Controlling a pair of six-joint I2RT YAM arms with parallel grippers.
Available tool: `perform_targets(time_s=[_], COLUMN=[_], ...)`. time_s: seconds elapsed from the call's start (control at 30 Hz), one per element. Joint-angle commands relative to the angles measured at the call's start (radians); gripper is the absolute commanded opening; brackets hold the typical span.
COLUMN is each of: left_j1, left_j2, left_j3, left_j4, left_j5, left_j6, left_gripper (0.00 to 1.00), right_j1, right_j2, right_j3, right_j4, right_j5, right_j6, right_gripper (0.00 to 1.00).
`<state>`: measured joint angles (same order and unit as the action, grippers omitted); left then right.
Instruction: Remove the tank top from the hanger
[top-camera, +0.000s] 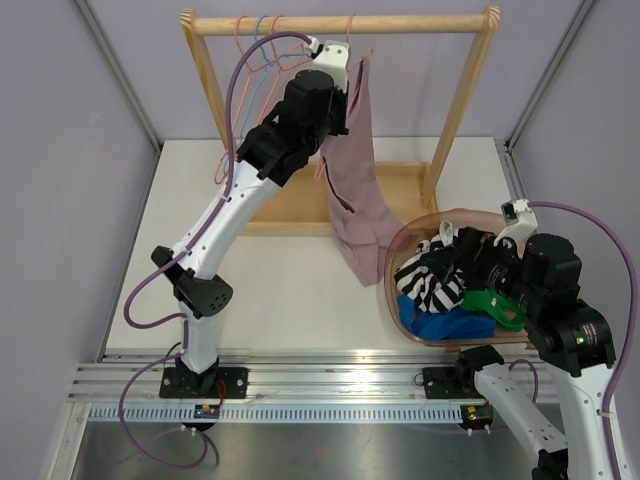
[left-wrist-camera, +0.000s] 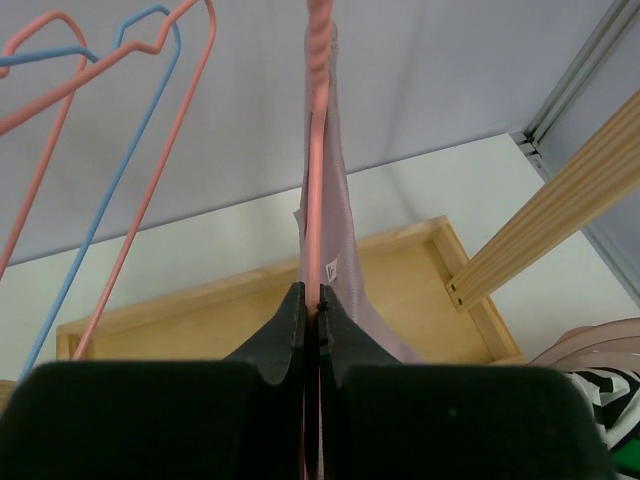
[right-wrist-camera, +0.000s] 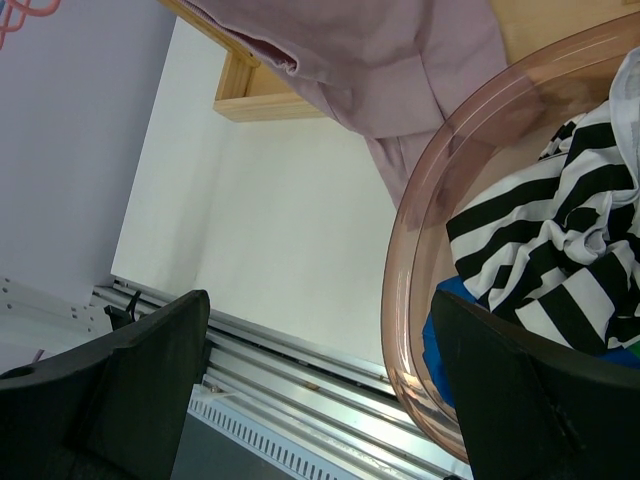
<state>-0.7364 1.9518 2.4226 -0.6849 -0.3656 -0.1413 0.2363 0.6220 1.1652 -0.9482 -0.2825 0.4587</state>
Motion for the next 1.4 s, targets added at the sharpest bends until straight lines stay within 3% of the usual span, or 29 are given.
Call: perform_targets(time_s=[0.0,0.43,0.53,0.77,0.87,0.97,1.07,1.1,1.13,1.23,1.37], left_j1=[-0.001,-0.003,-0.003,-0.012,-0.029,-0.034,-0.037,-0.037,-0.037,-0.037,-0.037], left_j2=[-0.025,-0.183,-0.237,-0.509,-0.646,-0.825,-0.997,-1.061,-1.097,-1.212,-1.317], left_j3=[0.053,0.018,-0.052,-0.335,-0.551,-0.762,-0.945,-0.980,-1.050,-1.181,-1.329], left_j4=[0.084,0.122,0.136,0.120,0.151,0.171,0.173,0.171,0.165,0.188,0.248], left_j5=[0.036,0.014,0.034,0.125,0.166,0.227,0.240,0.237,0.234,0.220,0.301], left_j6=[-0.009,-0.040,-0.047,-0.093,-0.115,-0.162,-0.188,-0.208,-0.218,-0.286,-0.340], left_gripper=[0.00,0.00,0.00,0.00,0.00,0.00,0.00,0.00,0.00,0.00,0.00], right_j1=[0.000,0.000,0.000,0.001,0.001,0.001,0.001,0.004,0.024,0.142,0.329], right_j2=[-0.005,-0.011,-0.022,-0.022,-0.030,0.002,0.073,0.115,0.139,0.221,0.350], right_j3=[-0.004,-0.013,-0.024,-0.087,-0.156,-0.234,-0.355,-0.411,-0.429,-0.429,-0.360], right_j4=[0.019,0.052,0.081,0.241,0.391,0.596,0.912,1.088,1.145,1.197,1.134], right_j5=[-0.023,-0.041,-0.032,-0.113,-0.115,-0.232,-0.375,-0.394,-0.402,-0.312,-0.141], right_j6=[-0.003,0.002,0.008,0.074,0.146,0.227,0.391,0.472,0.498,0.468,0.287], right_gripper=[0.99,1.00,0.99,1.00,0.99,0.99,0.99,0.99,0.99,1.00,1.00])
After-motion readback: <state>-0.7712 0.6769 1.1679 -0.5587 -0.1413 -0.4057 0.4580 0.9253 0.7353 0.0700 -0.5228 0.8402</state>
